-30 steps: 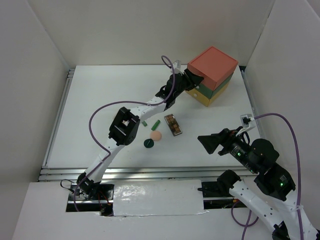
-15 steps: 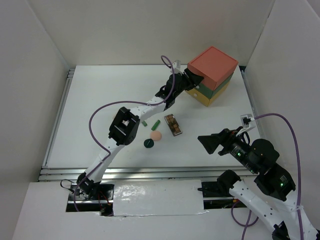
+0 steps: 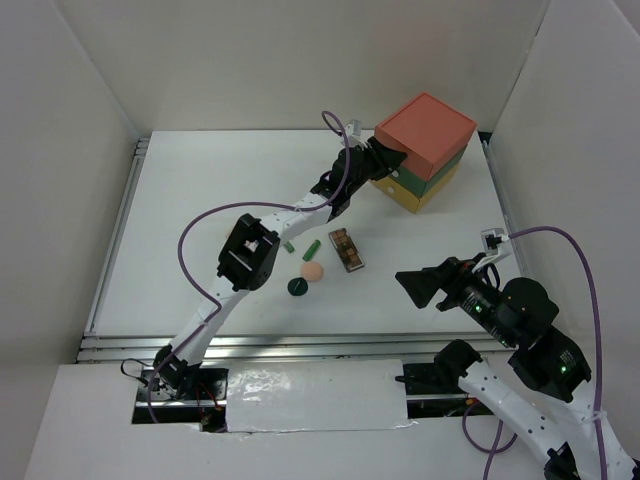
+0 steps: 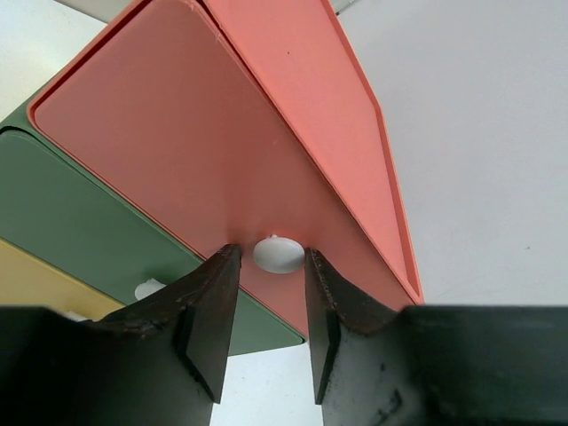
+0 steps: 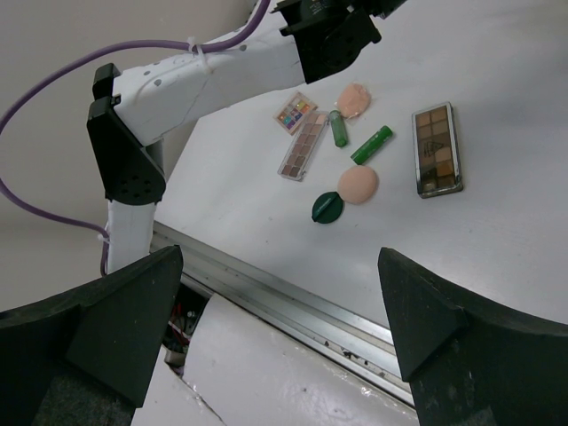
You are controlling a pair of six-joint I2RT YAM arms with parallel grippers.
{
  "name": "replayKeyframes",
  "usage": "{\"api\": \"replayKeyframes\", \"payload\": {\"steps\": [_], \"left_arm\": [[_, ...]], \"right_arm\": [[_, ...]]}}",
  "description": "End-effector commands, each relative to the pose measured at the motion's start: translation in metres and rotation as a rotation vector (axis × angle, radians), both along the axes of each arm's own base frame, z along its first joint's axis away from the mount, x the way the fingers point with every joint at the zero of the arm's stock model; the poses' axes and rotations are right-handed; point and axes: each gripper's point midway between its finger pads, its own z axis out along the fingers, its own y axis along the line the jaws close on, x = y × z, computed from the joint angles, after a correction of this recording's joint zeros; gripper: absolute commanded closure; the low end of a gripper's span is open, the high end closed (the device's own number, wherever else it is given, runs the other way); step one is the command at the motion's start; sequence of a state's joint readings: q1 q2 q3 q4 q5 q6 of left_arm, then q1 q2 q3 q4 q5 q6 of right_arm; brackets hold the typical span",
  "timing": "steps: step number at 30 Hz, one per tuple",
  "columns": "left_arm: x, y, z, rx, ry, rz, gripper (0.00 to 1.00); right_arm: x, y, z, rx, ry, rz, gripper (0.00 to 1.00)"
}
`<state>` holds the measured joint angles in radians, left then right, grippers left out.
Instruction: Organize the makeup
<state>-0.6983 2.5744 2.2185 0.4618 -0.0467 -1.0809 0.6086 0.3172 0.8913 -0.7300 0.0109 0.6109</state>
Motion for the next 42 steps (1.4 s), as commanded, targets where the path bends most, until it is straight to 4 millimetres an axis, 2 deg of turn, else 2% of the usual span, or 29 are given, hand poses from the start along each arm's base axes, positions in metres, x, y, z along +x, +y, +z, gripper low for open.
{"api": "replayKeyframes", "payload": {"steps": [1,5,8,12,14,17,29,30,31,33,36,42], "left_arm": [[0.001,0.003,0.037,-0.071,-0.073,0.000,0.54],[0.002,0.004,0.040,-0.069,-0.084,0.001,0.63],[0.001,0.005,0.044,-0.062,-0.092,0.002,0.66],[0.000,0.013,0.045,-0.061,-0.089,0.008,0.74],[0.001,0.021,0.045,-0.060,-0.088,0.016,0.81],[0.000,0.032,0.045,-0.056,-0.085,0.022,0.85],[-0.019,0.090,0.037,-0.017,-0.068,0.072,0.89],[-0.019,0.098,0.047,-0.026,-0.082,0.081,0.89],[-0.022,0.102,0.040,-0.017,-0.072,0.080,0.89],[-0.025,0.111,0.040,-0.008,-0.069,0.086,0.90],[-0.030,0.120,0.041,0.006,-0.073,0.099,0.89],[-0.030,0.125,0.042,0.004,-0.075,0.093,0.64]], "right_arm": [[0.001,0.001,0.006,0.005,-0.031,0.005,0.01],[0.001,0.001,0.006,0.005,-0.031,0.004,0.01],[0.001,0.001,0.006,0.005,-0.031,0.004,0.02],[0.001,0.001,0.006,0.007,-0.031,0.005,0.02],[0.000,0.001,0.008,0.009,-0.034,0.005,0.02],[0.000,0.000,0.008,0.013,-0.033,0.005,0.02],[0.001,0.002,0.011,0.021,-0.029,0.004,0.02],[0.001,0.002,0.011,0.023,-0.030,0.003,0.02],[0.001,0.002,0.011,0.024,-0.028,0.005,0.02],[0.003,0.003,0.011,0.023,-0.026,0.003,0.02],[0.005,0.006,0.011,0.027,-0.022,0.010,0.02],[0.007,0.013,0.007,0.023,-0.006,0.034,0.02]]}}
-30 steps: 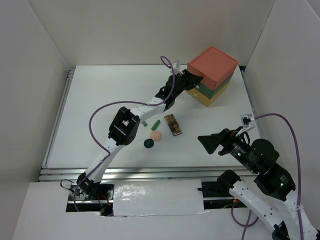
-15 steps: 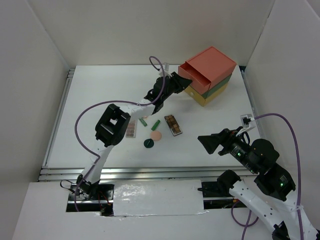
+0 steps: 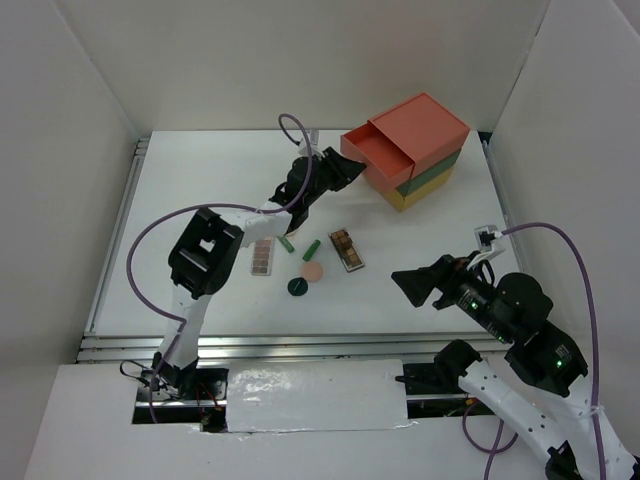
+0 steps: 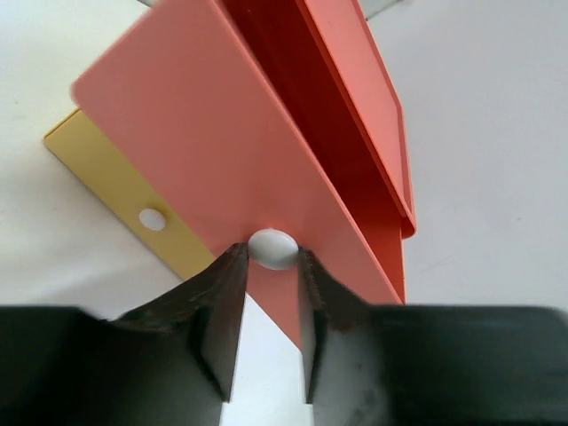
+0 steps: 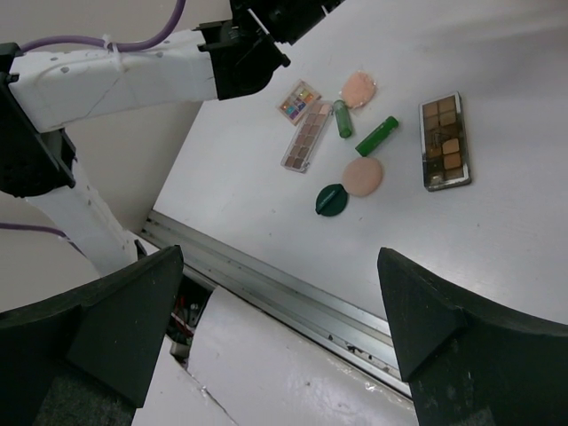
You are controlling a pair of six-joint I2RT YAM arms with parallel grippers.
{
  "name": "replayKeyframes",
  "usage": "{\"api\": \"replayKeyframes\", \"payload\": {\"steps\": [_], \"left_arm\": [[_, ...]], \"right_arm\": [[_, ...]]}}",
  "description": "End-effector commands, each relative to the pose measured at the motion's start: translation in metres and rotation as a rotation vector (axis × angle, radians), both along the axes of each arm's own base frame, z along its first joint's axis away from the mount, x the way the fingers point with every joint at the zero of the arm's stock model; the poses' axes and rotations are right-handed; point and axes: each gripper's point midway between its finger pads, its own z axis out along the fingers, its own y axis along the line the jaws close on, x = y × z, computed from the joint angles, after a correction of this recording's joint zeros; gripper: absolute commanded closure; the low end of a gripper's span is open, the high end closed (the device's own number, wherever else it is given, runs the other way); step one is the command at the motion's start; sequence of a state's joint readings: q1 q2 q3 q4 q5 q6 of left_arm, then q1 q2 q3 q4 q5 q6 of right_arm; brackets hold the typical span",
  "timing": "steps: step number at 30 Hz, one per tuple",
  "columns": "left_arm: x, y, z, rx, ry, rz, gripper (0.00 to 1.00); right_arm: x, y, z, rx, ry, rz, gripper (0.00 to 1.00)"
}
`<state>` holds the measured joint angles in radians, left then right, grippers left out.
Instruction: Organize the makeup
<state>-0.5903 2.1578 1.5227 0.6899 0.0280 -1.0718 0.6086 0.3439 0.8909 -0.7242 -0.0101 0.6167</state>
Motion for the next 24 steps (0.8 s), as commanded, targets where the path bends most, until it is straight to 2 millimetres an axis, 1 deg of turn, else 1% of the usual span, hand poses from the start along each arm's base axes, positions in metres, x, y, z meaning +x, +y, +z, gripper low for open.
{"api": "replayKeyframes", "payload": {"steps": [1,2,3,4,5,7,9,10,11,12,13,14,15,16,17,18,19,20,21,22,23,24], "left_arm": [[0.006,0.021,0.045,-0.035,-0.115,0.060,0.55],[0.004,0.023,0.045,-0.034,-0.116,0.060,0.46],[0.003,0.023,0.044,-0.032,-0.115,0.061,0.06],[0.002,0.023,0.044,-0.027,-0.115,0.060,0.01],[0.001,0.026,0.047,-0.021,-0.118,0.063,0.01],[-0.002,0.029,0.046,-0.003,-0.108,0.065,0.01],[-0.011,0.039,0.051,0.018,-0.110,0.077,0.00],[-0.016,0.051,0.068,0.020,-0.122,0.107,0.01],[-0.021,0.059,0.059,0.056,-0.105,0.121,0.01],[-0.024,0.066,0.058,0.081,-0.089,0.136,0.01],[-0.023,0.080,0.057,0.112,-0.063,0.181,0.01],[-0.035,0.095,0.049,0.199,0.021,0.206,0.00],[-0.040,0.109,0.042,0.260,0.070,0.239,0.01],[-0.048,0.131,0.056,0.322,0.076,0.318,0.01],[-0.067,0.152,0.030,0.442,0.194,0.344,0.01],[-0.080,0.170,0.021,0.505,0.255,0.386,0.01],[-0.095,0.198,0.030,0.533,0.289,0.490,0.01],[-0.123,0.223,0.008,0.644,0.399,0.516,0.01],[-0.139,0.241,0.001,0.695,0.456,0.553,0.01],[-0.155,0.262,0.006,0.716,0.485,0.616,0.01],[-0.177,0.277,-0.005,0.802,0.544,0.605,0.01],[-0.193,0.287,-0.005,0.837,0.552,0.592,0.01]], "right_arm": [[0.006,0.007,0.011,0.028,-0.030,0.014,0.02],[0.006,0.008,0.010,0.023,-0.030,0.018,0.01],[0.007,0.008,0.009,0.018,-0.031,0.019,0.00],[0.008,0.009,0.009,0.017,-0.034,0.019,0.00],[0.011,0.011,0.007,0.010,-0.028,0.019,0.00],[0.015,0.014,0.004,0.001,-0.025,0.027,0.00],[0.020,0.023,-0.006,-0.018,0.002,0.053,0.00],[0.023,0.027,-0.008,-0.019,0.006,0.059,0.00],[0.030,0.032,-0.019,-0.042,0.039,0.060,0.01],[0.034,0.036,-0.024,-0.053,0.050,0.067,0.02],[0.040,0.040,-0.029,-0.065,0.068,0.066,0.03],[0.052,0.048,-0.045,-0.108,0.129,0.064,0.05],[0.059,0.052,-0.055,-0.135,0.167,0.065,0.05],[0.069,0.065,-0.081,-0.197,0.257,0.086,0.06],[0.074,0.074,-0.086,-0.225,0.282,0.104,0.09],[0.080,0.082,-0.095,-0.259,0.307,0.101,0.09],[0.097,0.086,-0.123,-0.346,0.371,0.040,0.09],[0.103,0.099,-0.122,-0.356,0.376,0.030,0.09],[0.112,0.106,-0.127,-0.371,0.387,0.006,0.09],[0.130,0.115,-0.141,-0.421,0.416,-0.046,0.11],[0.138,0.122,-0.147,-0.426,0.439,-0.079,0.11],[0.147,0.126,-0.174,-0.490,0.491,-0.116,0.12]]}}
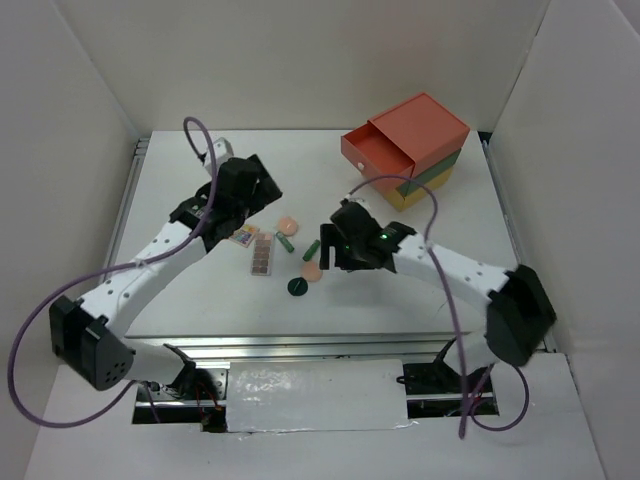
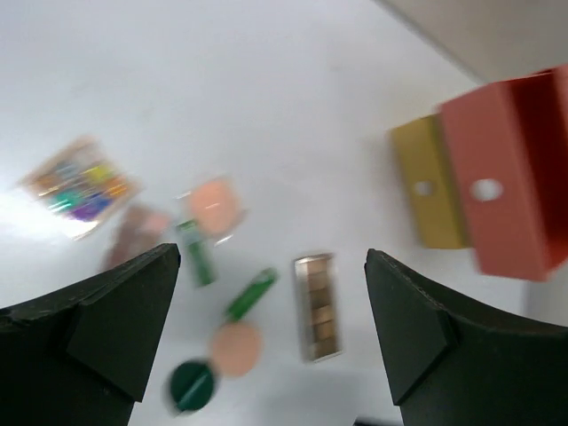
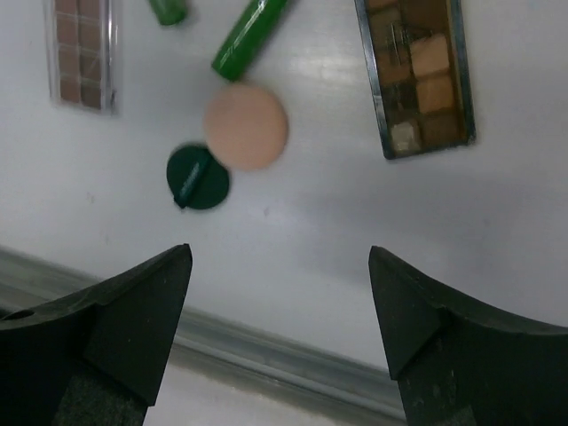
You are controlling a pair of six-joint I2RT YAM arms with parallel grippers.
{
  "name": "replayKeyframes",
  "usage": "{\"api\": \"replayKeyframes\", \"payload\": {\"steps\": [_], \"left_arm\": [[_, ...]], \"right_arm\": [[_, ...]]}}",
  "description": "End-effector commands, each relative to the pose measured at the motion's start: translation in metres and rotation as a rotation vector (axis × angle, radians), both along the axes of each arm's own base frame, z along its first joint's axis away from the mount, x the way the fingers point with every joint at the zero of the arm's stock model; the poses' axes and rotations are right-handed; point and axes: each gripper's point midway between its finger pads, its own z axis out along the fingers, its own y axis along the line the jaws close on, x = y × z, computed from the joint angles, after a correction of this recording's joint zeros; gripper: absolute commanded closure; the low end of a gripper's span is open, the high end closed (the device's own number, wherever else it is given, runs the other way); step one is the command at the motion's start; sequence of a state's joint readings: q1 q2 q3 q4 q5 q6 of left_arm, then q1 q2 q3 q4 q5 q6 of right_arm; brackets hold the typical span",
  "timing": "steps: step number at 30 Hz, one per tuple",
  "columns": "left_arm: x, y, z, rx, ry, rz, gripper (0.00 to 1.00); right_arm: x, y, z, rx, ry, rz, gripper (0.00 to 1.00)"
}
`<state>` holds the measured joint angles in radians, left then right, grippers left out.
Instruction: Organize the makeup
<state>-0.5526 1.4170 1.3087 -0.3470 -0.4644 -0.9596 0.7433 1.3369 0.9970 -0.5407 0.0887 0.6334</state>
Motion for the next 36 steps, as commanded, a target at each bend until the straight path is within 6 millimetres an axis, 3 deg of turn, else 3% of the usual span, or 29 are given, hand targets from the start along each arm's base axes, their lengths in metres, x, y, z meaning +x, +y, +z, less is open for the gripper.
{"api": "replayKeyframes", "payload": {"steps": [1,3,4,5,6,7,8,9,10,14,17,23,26,27,31,34,36], "left_arm": [[-0.082,0.084,-0.058,0.323,0.314,0.120,0.01],[-0.107,0.095,-0.052,0.355,0.316,0.072,0.01],[-0.119,0.100,-0.061,0.377,0.336,0.044,0.01],[-0.126,0.103,-0.059,0.381,0.323,0.021,0.01],[-0.135,0.109,-0.056,0.400,0.285,-0.020,0.00],[-0.138,0.112,-0.056,0.412,0.269,-0.040,0.01],[-0.141,0.114,-0.053,0.421,0.249,-0.052,0.01],[-0.147,0.119,-0.047,0.418,0.222,-0.056,0.01],[-0.149,0.117,-0.043,0.409,0.205,-0.071,0.01],[-0.156,0.113,-0.033,0.380,0.149,-0.123,0.01],[-0.159,0.108,-0.036,0.369,0.141,-0.170,0.01],[-0.163,0.106,-0.026,0.342,0.092,-0.190,0.01],[-0.166,0.107,-0.024,0.332,0.076,-0.190,0.01],[-0.166,0.107,-0.023,0.330,0.073,-0.191,0.01],[-0.167,0.107,-0.022,0.326,0.065,-0.193,0.01],[-0.167,0.107,-0.022,0.328,0.067,-0.190,0.01],[-0.166,0.108,-0.023,0.331,0.070,-0.188,0.01]], "right_arm": [[0.058,0.022,0.010,-0.063,-0.103,-0.173,0.12],[0.069,0.032,0.000,-0.092,-0.085,-0.215,0.13],[0.082,0.043,-0.005,-0.108,-0.083,-0.246,0.13],[0.087,0.047,-0.009,-0.125,-0.080,-0.260,0.13],[0.088,0.048,-0.029,-0.179,-0.050,-0.269,0.13],[0.098,0.058,-0.021,-0.156,-0.062,-0.294,0.13],[0.099,0.057,-0.028,-0.183,-0.044,-0.307,0.14],[0.101,0.057,-0.047,-0.228,-0.014,-0.320,0.14],[0.109,0.063,-0.042,-0.211,-0.024,-0.365,0.14],[0.114,0.067,-0.071,-0.247,0.017,-0.400,0.16],[0.116,0.069,-0.091,-0.297,0.054,-0.413,0.23],[0.114,0.072,-0.113,-0.300,0.088,-0.412,0.35],[0.115,0.074,-0.113,-0.295,0.093,-0.410,0.46],[0.114,0.074,-0.113,-0.290,0.093,-0.408,0.54],[0.118,0.077,-0.106,-0.282,0.083,-0.395,0.67],[0.129,0.086,-0.089,-0.265,0.047,-0.372,0.76],[0.140,0.095,-0.065,-0.240,-0.003,-0.346,0.83]]}}
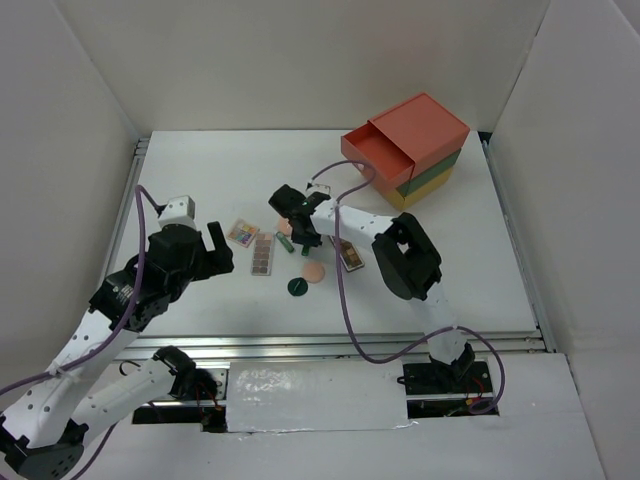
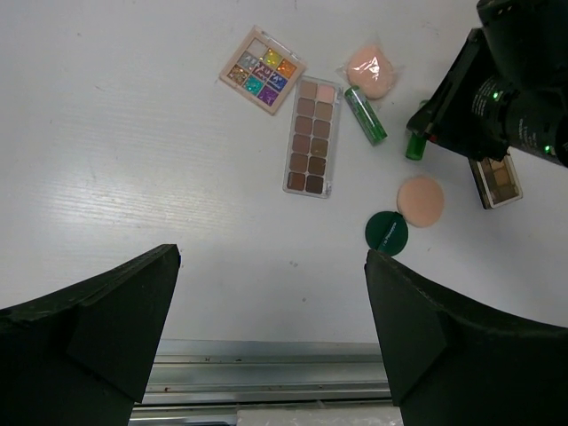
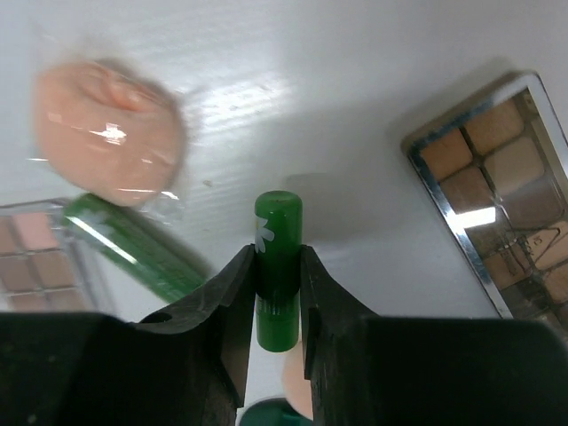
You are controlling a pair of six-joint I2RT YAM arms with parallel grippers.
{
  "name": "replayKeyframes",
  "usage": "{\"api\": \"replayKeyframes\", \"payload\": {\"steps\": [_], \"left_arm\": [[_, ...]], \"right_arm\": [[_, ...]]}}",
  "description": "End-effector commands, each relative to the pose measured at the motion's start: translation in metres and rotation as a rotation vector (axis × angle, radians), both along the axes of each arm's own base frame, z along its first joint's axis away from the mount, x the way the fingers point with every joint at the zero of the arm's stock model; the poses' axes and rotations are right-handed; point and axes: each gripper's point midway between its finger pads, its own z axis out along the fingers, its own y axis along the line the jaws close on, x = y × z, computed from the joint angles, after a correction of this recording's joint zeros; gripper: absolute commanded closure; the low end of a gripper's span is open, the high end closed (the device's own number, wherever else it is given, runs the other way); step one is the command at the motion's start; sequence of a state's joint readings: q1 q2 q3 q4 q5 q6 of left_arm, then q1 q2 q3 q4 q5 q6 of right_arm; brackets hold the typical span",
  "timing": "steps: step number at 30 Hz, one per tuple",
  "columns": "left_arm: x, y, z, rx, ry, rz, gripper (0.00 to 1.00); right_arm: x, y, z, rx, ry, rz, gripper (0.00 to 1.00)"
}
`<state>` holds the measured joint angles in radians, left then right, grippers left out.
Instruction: Organize the makeup
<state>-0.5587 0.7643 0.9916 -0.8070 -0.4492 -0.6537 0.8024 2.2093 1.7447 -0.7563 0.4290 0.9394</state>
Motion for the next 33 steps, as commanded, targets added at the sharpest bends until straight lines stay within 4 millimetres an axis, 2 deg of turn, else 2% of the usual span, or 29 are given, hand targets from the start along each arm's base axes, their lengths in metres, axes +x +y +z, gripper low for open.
{"api": "replayKeyframes", "payload": {"steps": [1,3,4,6,7,9,10,11,13,14,18,19,21,25,29,33], "left_arm": [[0.003,-0.002,0.004,0.006,-0.023,-0.017,0.01],[0.003,-0.001,0.003,0.010,-0.021,-0.011,0.01],[0.003,0.000,0.004,0.009,-0.024,-0.006,0.01],[0.003,0.001,0.004,0.010,-0.028,-0.001,0.00],[0.002,0.001,0.005,0.005,-0.034,-0.003,0.01],[0.001,0.000,0.006,-0.002,-0.041,-0.009,0.01],[0.001,0.001,0.008,-0.006,-0.052,-0.009,0.01],[0.000,0.002,0.009,-0.008,-0.057,-0.010,0.01],[-0.001,0.000,0.012,-0.021,-0.075,-0.021,0.01],[-0.001,0.000,0.012,-0.023,-0.076,-0.026,0.01],[-0.002,-0.001,0.013,-0.034,-0.088,-0.035,0.01],[-0.002,-0.002,0.013,-0.035,-0.090,-0.039,0.01],[-0.001,-0.003,0.011,-0.032,-0.084,-0.041,0.01],[0.001,-0.008,0.006,-0.024,-0.061,-0.061,0.01],[0.003,-0.012,0.002,-0.021,-0.042,-0.080,0.01],[0.005,-0.013,0.000,-0.021,-0.036,-0.084,0.01]], "right_arm": [[0.027,0.020,0.057,0.039,-0.123,0.037,0.83],[0.034,0.022,0.079,0.036,-0.159,0.069,0.83],[0.036,0.025,0.100,0.056,-0.192,0.090,0.83],[0.040,0.029,0.130,0.052,-0.254,0.211,0.84],[0.042,0.029,0.157,0.033,-0.328,0.318,0.87],[0.046,0.022,0.182,-0.013,-0.401,0.419,0.92],[0.048,0.019,0.208,-0.016,-0.464,0.464,0.95],[0.051,0.009,0.211,-0.102,-0.482,0.546,0.99],[0.060,-0.011,0.230,-0.185,-0.546,0.565,1.00],[0.066,-0.022,0.235,-0.261,-0.560,0.609,1.00],[0.097,-0.067,0.246,-0.395,-0.571,0.598,1.00],[0.112,-0.084,0.247,-0.430,-0.564,0.580,0.99],[0.125,-0.099,0.239,-0.466,-0.537,0.575,0.99],[0.149,-0.137,0.249,-0.524,-0.539,0.508,0.98],[0.159,-0.156,0.264,-0.519,-0.567,0.467,0.98],[0.161,-0.159,0.274,-0.494,-0.584,0.472,0.97]]}}
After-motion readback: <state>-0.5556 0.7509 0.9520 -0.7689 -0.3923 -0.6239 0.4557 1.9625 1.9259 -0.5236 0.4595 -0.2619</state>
